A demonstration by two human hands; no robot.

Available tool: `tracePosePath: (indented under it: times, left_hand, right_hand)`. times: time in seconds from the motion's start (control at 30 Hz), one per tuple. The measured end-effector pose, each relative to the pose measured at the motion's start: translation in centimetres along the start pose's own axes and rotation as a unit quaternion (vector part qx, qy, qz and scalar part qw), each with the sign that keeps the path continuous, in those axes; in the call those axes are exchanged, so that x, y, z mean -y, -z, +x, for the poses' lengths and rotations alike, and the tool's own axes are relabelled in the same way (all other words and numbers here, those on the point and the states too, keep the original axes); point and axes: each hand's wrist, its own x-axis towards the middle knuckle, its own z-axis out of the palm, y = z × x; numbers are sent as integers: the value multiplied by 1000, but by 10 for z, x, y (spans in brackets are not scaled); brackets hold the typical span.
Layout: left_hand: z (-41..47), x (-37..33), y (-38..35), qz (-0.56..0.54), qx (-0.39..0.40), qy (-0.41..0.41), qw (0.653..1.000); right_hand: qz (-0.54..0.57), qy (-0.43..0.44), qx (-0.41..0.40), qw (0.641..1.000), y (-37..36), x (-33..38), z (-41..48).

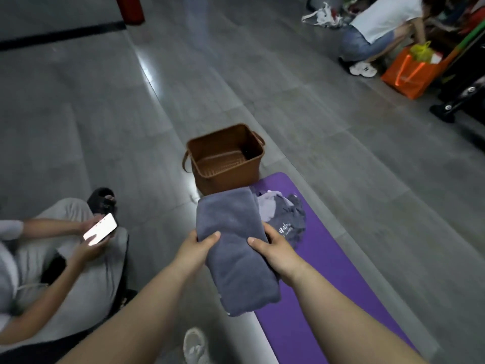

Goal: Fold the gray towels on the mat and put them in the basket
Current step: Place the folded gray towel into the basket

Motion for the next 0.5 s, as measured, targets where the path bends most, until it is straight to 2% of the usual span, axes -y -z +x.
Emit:
tracePosePath:
  times: [0.13,0.33,0.5]
  left_hand:
    - [75,-37,49,10,29,8,999]
    - [189,-87,53,17,51,51,997]
    - [299,-124,69,52,10,63,997]
  right_hand:
    - [4,4,-13,1000,-35,31,63]
    - [23,-22,-61,998,-21,65,173]
    - [21,-57,-73,996,-13,93,297]
